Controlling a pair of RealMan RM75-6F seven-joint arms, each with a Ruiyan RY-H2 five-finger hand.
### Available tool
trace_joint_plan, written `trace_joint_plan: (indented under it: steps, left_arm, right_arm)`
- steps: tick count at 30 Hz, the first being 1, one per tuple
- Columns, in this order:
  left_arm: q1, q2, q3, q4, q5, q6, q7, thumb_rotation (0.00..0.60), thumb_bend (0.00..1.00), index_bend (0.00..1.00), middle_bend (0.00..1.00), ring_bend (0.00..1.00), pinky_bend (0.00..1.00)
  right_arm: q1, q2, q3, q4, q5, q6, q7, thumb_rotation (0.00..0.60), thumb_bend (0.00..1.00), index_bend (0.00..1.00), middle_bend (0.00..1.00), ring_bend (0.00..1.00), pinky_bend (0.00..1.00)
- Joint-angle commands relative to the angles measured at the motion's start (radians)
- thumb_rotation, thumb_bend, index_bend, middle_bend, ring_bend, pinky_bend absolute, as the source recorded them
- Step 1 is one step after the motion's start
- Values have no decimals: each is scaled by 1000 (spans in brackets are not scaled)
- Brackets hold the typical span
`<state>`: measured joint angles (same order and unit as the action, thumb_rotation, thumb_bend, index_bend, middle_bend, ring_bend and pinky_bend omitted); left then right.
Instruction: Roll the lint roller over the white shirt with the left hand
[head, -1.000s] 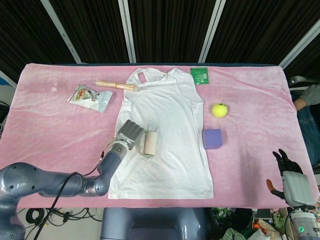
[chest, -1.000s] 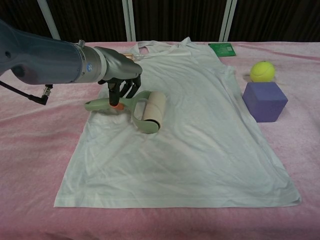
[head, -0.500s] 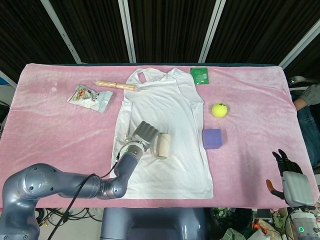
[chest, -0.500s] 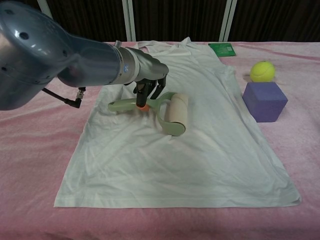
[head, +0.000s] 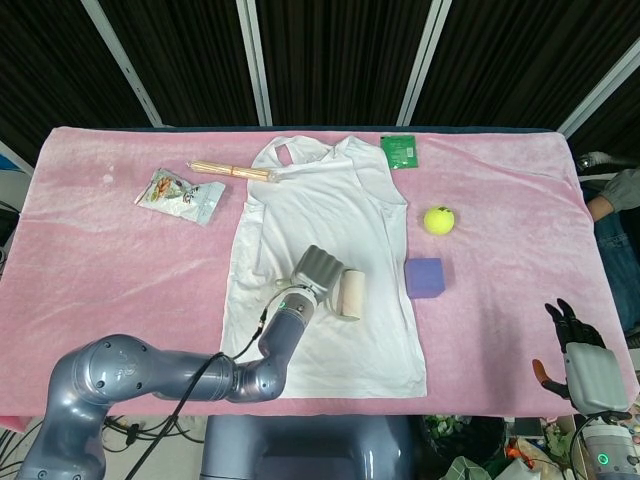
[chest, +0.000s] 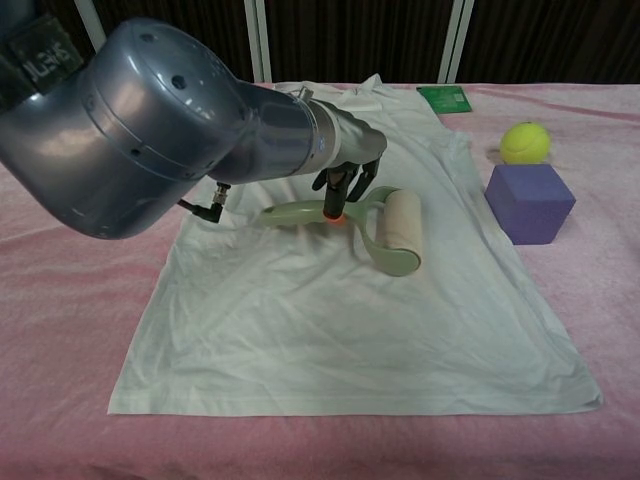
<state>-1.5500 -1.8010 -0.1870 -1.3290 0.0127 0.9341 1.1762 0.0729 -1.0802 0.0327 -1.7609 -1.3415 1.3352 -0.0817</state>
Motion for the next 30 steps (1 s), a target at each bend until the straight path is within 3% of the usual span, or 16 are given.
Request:
trace_joint_plan:
  steps: [1, 8, 18, 25, 30]
  left_arm:
    - [-2, -4, 8, 0, -6, -2, 17, 600, 562, 694, 671, 530, 702]
    - [16, 32, 37, -37, -26, 21, 49, 600, 561, 694, 671, 530, 702]
    - [91, 172, 118, -144, -28, 59, 57, 600, 566, 696, 672, 531, 702]
    - [173, 277, 212, -207, 30, 15, 25, 600, 568, 698, 674, 532, 702]
    - [230, 327, 248, -211, 92, -14, -37, 600, 568, 698, 674, 533, 702]
  right_arm:
    - [0, 0, 1, 0, 3, 0, 1, 600, 282, 42, 0, 150, 151]
    - [-1, 0, 0, -1, 1, 1, 0, 600, 282, 42, 0, 150, 151]
    - [0, -3, 2, -1, 6, 2, -3, 600, 282, 42, 0, 150, 151]
    - [-1, -5, 4, -3, 11, 3, -8, 600, 282, 43, 0, 150, 151]
    - [-2, -5, 4, -4, 12, 5, -10, 600, 282, 43, 0, 150, 151]
